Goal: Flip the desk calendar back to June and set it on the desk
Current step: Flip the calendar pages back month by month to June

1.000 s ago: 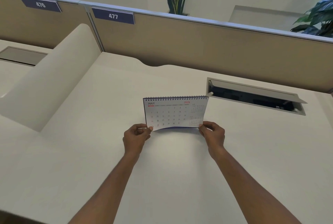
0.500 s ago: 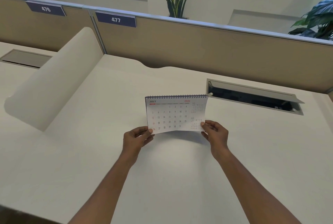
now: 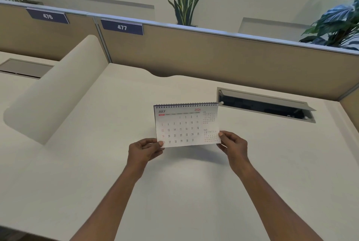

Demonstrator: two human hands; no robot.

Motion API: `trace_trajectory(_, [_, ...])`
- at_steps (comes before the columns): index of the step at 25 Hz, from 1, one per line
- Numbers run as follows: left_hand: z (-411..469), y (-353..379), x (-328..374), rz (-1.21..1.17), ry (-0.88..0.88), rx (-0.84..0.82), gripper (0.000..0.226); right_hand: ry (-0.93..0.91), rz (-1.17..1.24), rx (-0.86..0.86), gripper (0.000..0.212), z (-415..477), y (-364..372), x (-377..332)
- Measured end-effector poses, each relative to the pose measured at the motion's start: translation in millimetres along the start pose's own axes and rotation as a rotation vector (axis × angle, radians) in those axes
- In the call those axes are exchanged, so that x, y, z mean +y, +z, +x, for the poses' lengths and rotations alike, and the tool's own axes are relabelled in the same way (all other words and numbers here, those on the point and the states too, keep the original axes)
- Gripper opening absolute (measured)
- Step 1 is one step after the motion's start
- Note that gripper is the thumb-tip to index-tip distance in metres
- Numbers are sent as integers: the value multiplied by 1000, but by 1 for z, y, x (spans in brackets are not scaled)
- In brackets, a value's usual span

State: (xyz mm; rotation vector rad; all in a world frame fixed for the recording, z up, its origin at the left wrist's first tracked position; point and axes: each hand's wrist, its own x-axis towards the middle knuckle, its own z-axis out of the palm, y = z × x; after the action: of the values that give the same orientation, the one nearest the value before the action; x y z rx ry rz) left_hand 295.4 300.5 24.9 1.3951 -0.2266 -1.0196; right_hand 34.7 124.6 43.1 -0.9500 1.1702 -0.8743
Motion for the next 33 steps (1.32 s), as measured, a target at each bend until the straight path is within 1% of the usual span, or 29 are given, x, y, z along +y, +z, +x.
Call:
trace_trajectory(5, [-5, 3, 10, -62, -3, -43, 25, 121, 108, -60, 16, -6, -1, -16])
trace_trajectory(7, [-6, 5, 18, -112, -10, -31, 21, 126, 150, -85, 17, -6, 1, -22])
trace_trajectory(11, [-3, 11, 36, -185, 19, -15, 13, 111, 181, -89, 29, -6, 5, -34])
trace_trajectory(15, [2, 14, 51, -206, 55, -35, 13, 110, 193, -98, 20, -5, 8, -50])
trace_trajectory(17, [5, 14, 57, -202, 85, -59, 19, 101, 207, -115, 21, -3, 10, -56])
trace_trajectory(20, [10, 15, 64, -168, 163, -94, 23, 61, 201, -159, 27, 0, 16, -65])
trace_trajectory(24, [19, 20, 76, -86, 255, -92, 18, 6, 141, -169, 28, 9, 24, -75])
trace_trajectory(29, [34, 29, 90, 38, 332, -10, 15, -69, 30, -165, 19, 21, 32, -83])
trace_trajectory(33, [46, 31, 94, 121, 355, 40, 23, -94, -14, -85, 17, 34, 38, -86])
